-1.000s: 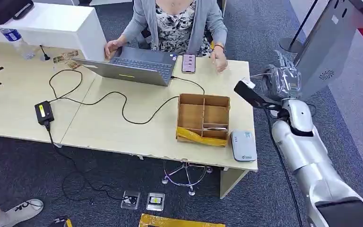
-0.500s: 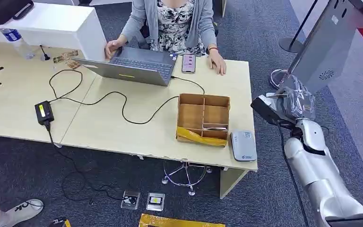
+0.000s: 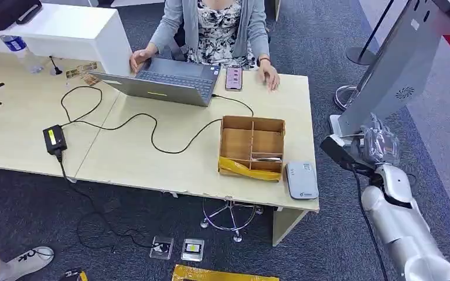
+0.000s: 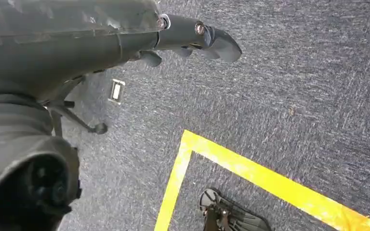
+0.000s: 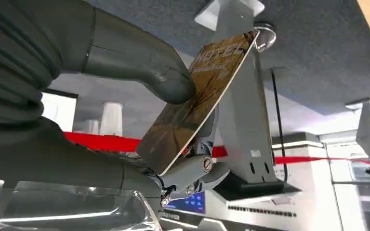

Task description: Pass the card to the sensor for recognition and then transmit it.

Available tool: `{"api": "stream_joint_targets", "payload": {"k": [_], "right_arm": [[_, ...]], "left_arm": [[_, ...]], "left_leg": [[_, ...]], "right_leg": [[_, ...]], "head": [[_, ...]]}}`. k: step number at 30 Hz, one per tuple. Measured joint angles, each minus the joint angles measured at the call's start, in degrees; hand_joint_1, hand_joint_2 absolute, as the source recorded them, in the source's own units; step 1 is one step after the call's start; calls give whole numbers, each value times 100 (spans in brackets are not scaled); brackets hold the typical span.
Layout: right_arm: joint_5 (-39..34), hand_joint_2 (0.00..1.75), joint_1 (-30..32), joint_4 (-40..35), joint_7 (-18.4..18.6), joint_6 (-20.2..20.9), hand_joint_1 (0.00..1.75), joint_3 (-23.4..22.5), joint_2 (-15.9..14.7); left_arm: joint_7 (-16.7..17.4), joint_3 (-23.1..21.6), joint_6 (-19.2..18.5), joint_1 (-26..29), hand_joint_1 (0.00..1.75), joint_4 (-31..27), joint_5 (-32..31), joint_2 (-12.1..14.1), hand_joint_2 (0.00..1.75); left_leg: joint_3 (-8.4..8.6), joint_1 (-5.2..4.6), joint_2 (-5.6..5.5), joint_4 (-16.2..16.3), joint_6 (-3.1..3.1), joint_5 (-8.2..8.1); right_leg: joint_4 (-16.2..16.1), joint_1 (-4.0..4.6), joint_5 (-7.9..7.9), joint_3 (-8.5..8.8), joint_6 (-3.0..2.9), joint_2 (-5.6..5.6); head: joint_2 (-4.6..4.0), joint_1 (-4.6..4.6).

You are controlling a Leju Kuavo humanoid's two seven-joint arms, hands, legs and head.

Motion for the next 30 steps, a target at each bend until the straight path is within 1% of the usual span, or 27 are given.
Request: {"api": "stream_joint_targets", "payload": {"k": [5,10,18,30], "right_arm": [[2,175,188,-48,13,50,175,0,0],[-20,175,366,-133,20,109,175,0,-7],[-120,175,710,-365,120,232,175,-4,-103],[-127,175,931,-645,133,280,175,-4,-146]], "left_arm": [[28,-15,2,1,0,0,0,0,0],[127,-44,0,0,0,0,-35,0,0],[85,-96,-46,0,0,0,-48,9,0],[74,-103,-63,0,0,0,-52,13,0]], "left_leg": [[-1,0,0,0,0,0],[0,0,0,0,0,0],[-1,0,1,0,0,0],[-1,0,0,0,0,0]], "right_leg": [[0,0,0,0,0,0],[0,0,0,0,0,-2],[0,0,0,0,0,1],[0,0,0,0,0,0]], "head": [[0,0],[0,2],[0,0],[0,0]]}}
